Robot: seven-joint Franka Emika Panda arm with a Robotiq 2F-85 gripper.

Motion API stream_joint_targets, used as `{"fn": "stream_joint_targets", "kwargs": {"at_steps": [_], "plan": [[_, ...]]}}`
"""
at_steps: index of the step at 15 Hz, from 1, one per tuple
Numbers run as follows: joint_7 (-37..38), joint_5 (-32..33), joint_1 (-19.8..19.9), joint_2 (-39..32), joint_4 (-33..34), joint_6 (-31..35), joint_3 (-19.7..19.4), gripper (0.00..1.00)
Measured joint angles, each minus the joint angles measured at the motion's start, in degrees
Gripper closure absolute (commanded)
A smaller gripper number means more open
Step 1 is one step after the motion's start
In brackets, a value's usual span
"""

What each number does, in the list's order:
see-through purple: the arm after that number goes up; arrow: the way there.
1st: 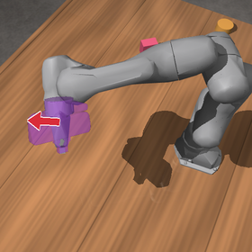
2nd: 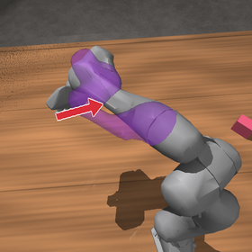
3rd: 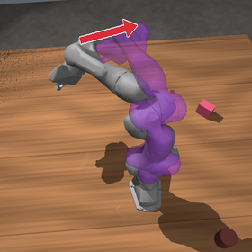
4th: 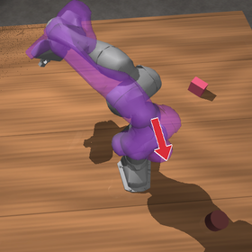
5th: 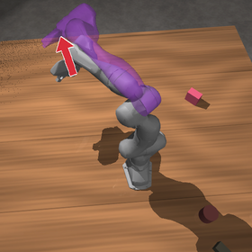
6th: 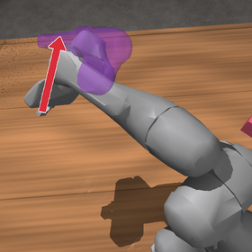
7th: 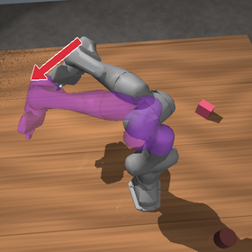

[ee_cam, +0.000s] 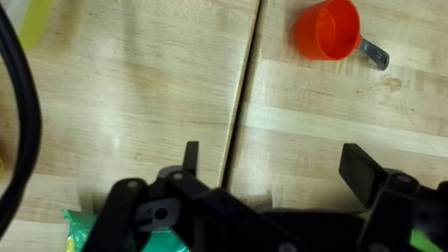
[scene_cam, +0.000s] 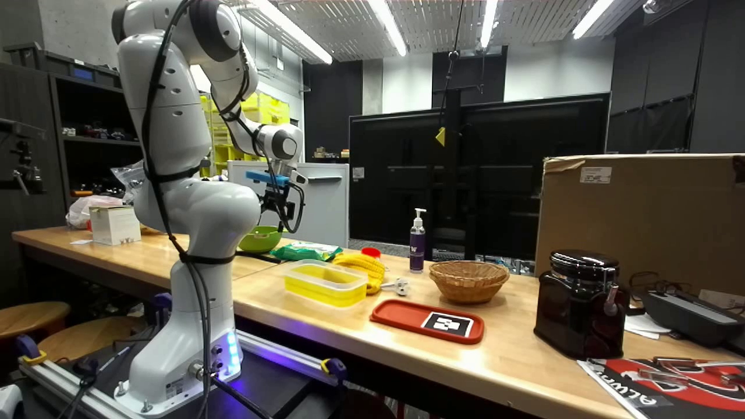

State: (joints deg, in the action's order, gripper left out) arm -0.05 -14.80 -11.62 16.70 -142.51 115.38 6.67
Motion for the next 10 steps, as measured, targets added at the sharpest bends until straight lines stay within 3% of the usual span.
{"fn": "stream_joint_targets", "kwargs": {"at_steps": [3,7,10], "plan": [[3.5,0.0,0.1,0.7,-2.3,2.3,0.5,0.00],[12.6,0.0,0.5,5.4,-12.0,10.0,1.9,0.00],[19.8,0.1,0.7,10.6,-18.9,12.0,3.4,0.00]]}}
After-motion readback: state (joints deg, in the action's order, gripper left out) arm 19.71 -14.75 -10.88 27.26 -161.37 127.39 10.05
